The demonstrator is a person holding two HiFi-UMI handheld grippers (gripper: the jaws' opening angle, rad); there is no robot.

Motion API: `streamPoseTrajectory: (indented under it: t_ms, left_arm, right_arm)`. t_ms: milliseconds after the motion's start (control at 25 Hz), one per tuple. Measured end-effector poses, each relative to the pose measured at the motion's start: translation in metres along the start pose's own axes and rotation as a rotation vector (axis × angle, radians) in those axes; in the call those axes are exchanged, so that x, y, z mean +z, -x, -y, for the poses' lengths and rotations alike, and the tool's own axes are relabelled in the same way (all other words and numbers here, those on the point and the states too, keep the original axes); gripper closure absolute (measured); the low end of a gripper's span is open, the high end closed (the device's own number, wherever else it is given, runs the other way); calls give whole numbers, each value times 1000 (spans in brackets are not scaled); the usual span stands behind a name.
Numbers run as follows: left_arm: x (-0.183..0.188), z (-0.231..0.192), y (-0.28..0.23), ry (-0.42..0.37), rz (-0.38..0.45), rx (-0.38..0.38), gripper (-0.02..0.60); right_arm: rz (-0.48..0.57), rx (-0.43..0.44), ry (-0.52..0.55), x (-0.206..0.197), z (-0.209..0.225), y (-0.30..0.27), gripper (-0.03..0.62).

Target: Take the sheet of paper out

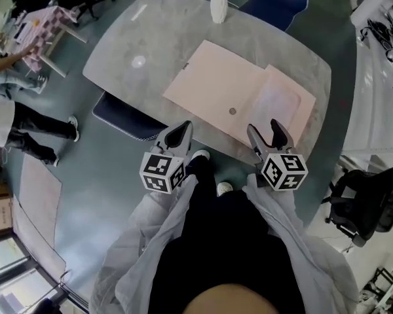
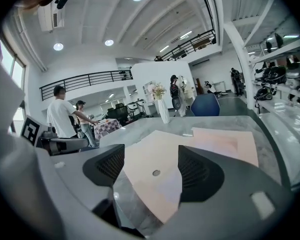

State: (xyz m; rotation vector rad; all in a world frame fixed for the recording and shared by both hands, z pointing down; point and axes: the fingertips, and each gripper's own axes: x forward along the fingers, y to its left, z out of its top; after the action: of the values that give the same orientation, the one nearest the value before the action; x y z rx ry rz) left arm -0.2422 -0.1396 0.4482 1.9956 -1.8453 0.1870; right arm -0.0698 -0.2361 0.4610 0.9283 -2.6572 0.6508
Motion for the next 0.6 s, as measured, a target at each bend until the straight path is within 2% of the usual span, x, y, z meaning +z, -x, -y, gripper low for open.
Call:
streamPoseTrajectory:
  t_ms: [360,480,600]
  left_arm:
    - [14,-16,-55,-38,-65,-196,581]
    - [16,-16,-74,-64,-97,-267,581]
    - [17,-21,-94,-85,-116,-314,581]
  right_arm:
    - [-2,-210,-55,-2,20,-4,266]
    - [-30,-285,-83,-7,26,-3,266]
    - [-78,-322,-123,-16,34,-16,266]
